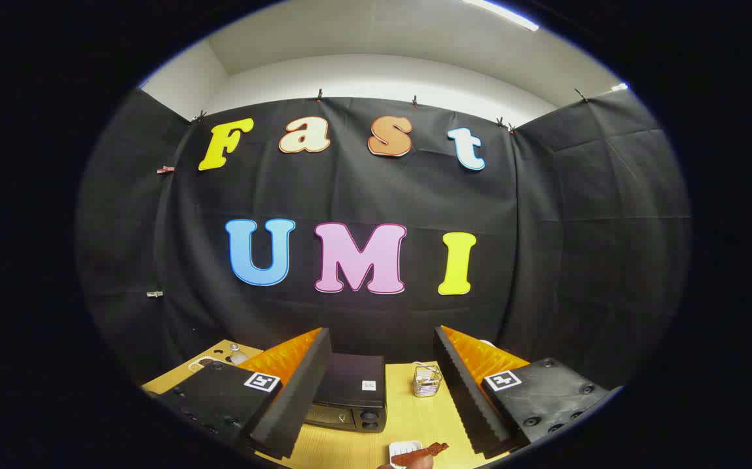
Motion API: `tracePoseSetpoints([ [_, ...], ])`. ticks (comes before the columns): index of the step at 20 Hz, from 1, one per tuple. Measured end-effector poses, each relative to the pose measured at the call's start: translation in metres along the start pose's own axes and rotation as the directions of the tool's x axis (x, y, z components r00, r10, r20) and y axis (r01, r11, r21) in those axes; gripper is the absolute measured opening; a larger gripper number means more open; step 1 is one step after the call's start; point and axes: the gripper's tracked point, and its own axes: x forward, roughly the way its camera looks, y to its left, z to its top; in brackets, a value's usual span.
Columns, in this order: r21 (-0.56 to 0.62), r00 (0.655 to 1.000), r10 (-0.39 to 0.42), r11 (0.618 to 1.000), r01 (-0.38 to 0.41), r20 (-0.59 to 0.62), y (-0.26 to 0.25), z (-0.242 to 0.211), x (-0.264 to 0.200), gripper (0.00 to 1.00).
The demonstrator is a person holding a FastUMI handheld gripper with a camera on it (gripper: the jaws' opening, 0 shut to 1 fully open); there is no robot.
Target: Open the toaster oven, put the food inside, and close the toaster oven door.
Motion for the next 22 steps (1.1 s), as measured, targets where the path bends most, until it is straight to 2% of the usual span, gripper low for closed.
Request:
tracePoseSetpoints([
  [11, -0.010, 0.999, 0.020, 1.000, -0.020, -0.034, 0.024, -0.014, 0.007, 0.97],
  [18, 0.023, 0.995, 0.061, 0.998, -0.059, -0.078, 0.071, -0.035, 0.023, 0.97],
  [22, 0.070, 0.986, 0.095, 0.994, -0.086, -0.138, 0.113, -0.069, 0.036, 0.98],
])
